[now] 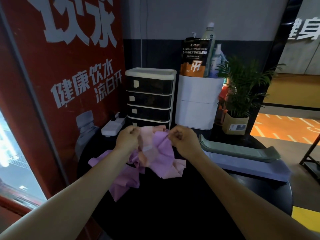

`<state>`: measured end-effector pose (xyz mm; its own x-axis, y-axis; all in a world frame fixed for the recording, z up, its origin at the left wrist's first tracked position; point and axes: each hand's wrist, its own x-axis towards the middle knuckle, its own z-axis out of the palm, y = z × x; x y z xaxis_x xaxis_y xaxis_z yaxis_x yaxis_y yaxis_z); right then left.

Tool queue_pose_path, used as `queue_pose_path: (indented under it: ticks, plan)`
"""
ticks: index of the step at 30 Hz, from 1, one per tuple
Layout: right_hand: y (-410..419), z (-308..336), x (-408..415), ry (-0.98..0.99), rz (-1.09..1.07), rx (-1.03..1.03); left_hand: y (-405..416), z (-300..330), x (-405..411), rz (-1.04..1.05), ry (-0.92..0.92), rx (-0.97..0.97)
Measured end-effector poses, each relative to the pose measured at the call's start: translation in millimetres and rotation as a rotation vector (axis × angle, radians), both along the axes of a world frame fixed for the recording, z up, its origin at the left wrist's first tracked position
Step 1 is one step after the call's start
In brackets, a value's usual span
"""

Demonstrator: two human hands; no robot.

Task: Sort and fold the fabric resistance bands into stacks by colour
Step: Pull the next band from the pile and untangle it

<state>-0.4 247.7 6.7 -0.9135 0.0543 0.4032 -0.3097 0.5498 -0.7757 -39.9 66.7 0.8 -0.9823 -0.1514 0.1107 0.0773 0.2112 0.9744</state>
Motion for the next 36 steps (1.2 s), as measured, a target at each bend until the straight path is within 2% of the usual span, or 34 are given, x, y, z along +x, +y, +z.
queue_pose_path:
  ticks: [8,13,18,24,31,36]
  plan:
    - [27.6,9.8,-7.0,-0.019,-0.195,-0.202,-23.3,-7.4,-5.8,0.088,0.012,-0.086]
    - [41.2,3.8,-8.9,-0.067,-0.267,-0.258,-29.6,-9.0,-7.9,0.101,-0.011,0.054]
    - [50.1,-1.8,-4.7,-0.162,-0.3,-0.134,-28.1,0.5,-2.4,0.092,0.033,0.225]
    - [45.3,-5.3,-1.6,-0.243,-0.213,0.072,-9.7,48.2,-5.7,-0.04,0.155,0.353]
    - [33.3,4.3,-9.0,-0.21,-0.113,0.101,29.0,111.6,-9.9,-0.202,0.226,0.493]
    - [28.5,18.5,-24.1,-0.17,-0.127,0.039,33.4,147.8,-14.5,-0.219,0.278,0.599]
